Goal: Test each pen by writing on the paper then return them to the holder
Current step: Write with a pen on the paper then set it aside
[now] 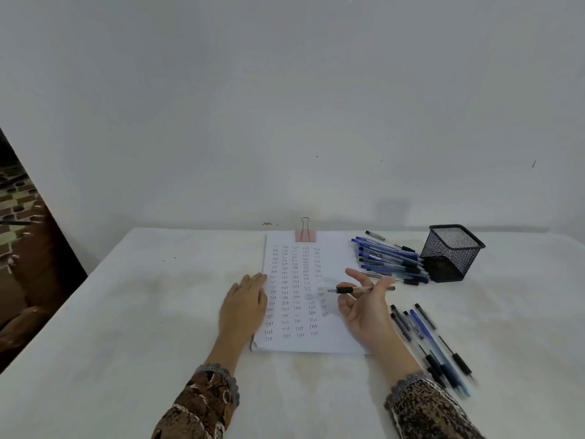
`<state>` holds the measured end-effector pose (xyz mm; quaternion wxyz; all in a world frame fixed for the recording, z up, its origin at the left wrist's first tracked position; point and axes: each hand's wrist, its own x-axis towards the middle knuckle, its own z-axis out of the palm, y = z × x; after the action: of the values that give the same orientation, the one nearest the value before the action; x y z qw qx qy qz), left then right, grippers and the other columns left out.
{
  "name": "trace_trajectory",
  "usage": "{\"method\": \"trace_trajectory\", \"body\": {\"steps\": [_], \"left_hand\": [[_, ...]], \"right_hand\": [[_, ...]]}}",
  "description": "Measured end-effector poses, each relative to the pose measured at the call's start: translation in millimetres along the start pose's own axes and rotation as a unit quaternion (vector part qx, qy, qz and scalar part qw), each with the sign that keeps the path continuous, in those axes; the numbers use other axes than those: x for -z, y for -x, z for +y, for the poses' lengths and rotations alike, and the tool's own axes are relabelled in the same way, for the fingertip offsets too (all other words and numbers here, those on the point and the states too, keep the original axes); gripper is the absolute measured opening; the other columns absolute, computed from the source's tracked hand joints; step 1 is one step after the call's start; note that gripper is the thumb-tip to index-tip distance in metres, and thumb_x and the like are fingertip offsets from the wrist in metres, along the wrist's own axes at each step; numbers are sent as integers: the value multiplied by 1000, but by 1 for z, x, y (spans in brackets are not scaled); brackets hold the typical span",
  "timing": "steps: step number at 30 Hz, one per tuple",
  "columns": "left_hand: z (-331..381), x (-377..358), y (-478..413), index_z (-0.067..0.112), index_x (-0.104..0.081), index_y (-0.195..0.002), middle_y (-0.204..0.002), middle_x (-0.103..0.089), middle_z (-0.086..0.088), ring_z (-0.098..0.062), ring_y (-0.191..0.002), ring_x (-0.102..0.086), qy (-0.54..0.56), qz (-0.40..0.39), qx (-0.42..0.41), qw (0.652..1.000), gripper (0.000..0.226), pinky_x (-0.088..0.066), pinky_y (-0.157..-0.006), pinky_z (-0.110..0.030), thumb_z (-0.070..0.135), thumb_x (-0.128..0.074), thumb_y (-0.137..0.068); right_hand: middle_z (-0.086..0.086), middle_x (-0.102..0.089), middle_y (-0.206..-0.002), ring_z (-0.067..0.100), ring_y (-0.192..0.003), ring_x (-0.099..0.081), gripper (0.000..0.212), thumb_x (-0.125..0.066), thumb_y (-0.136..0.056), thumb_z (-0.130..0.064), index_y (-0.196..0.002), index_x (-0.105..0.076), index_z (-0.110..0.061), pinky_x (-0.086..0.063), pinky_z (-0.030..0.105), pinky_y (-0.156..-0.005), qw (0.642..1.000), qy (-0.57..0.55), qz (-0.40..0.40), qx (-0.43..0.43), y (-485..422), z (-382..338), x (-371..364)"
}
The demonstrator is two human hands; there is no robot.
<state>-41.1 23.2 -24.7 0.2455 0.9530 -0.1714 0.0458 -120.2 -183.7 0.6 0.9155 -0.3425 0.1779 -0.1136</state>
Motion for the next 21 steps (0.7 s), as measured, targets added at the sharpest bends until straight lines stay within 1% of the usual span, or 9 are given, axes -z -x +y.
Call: {"method": "trace_trajectory", "body": {"steps": [2,4,5,7,10,13,15,17,21], "left_hand": [[-1,0,0,21,-31,-143,-151,-29,6,-13,-142,-19,-4,-2,-1,1000,44,-11,-115,-28,20,-25,-99],[-1,-1,0,21,-31,-143,-151,-30,6,-13,-142,-19,-8,-1,-4,1000,44,-11,-115,-27,19,-25,-99],[-1,-1,0,21,-31,-143,-151,-30,6,-13,-142,-19,-8,0,-4,1000,44,-11,-115,-27,19,-25,-99],[-1,-1,0,21,-31,-143,-150,-30,6,-12,-142,-19,-6,-1,-2,1000,44,-11,-116,-28,20,-25,-99],[-1,-1,-1,21,-31,-143,-150,-30,6,-12,-142,-19,-10,-2,-4,1000,44,-11,-116,-28,20,-25,-99],[-1,-1,-1,20,-30,-143,-151,-30,6,-13,-142,-19,-10,-7,-3,1000,44,-11,-116,-29,20,-25,-99],[-1,-1,-1,20,-30,-143,-150,-30,5,-13,-142,-19,-11,-5,-3,1000,44,-12,-116,-29,20,-25,-100],[0,-1,0,21,-31,-143,-150,-30,5,-13,-142,-19,-9,-4,-2,1000,44,-11,-116,-29,20,-25,-99],[1,-1,0,20,-33,-142,-150,-32,4,-14,-141,-21,-3,-2,0,1000,44,-12,-116,-30,19,-26,-99]], "right_hand": [[12,-65,-66,15,-42,-60,58,-29,-90,-56,-86,-59,-7,-53,19,-44,1000,-9,2,-11,2,-1,1],[12,-67,-69,15,-50,-65,25,-52,-88,-28,-78,-52,-5,-55,19,-49,999,-26,-23,-8,4,0,0],[10,-66,-68,13,-52,-65,13,-62,-79,-12,-77,-50,-7,-55,17,-52,999,-14,-39,3,5,1,0],[8,-59,-67,12,-51,-60,24,-64,-71,8,-79,-48,-9,-51,15,-51,996,57,-61,24,1,4,3],[9,-53,-62,15,-48,-57,23,-52,-84,15,-83,-49,-7,-46,17,-45,971,213,-76,77,3,11,2],[1,-36,-60,9,-49,-36,46,-53,-77,21,-56,-36,-16,-32,16,-49,924,330,-36,188,6,20,3],[-4,-25,-60,4,-51,-22,54,-52,-67,17,-50,-24,-26,-23,14,-51,915,345,-7,209,10,23,2],[-10,-21,-57,5,-52,-17,46,-50,-61,8,-46,-23,-25,-18,16,-51,910,360,-13,203,12,23,1],[-9,-21,-58,7,-54,-17,55,-47,-67,20,-51,-20,-26,-17,19,-54,906,382,-7,184,10,25,1]]}}
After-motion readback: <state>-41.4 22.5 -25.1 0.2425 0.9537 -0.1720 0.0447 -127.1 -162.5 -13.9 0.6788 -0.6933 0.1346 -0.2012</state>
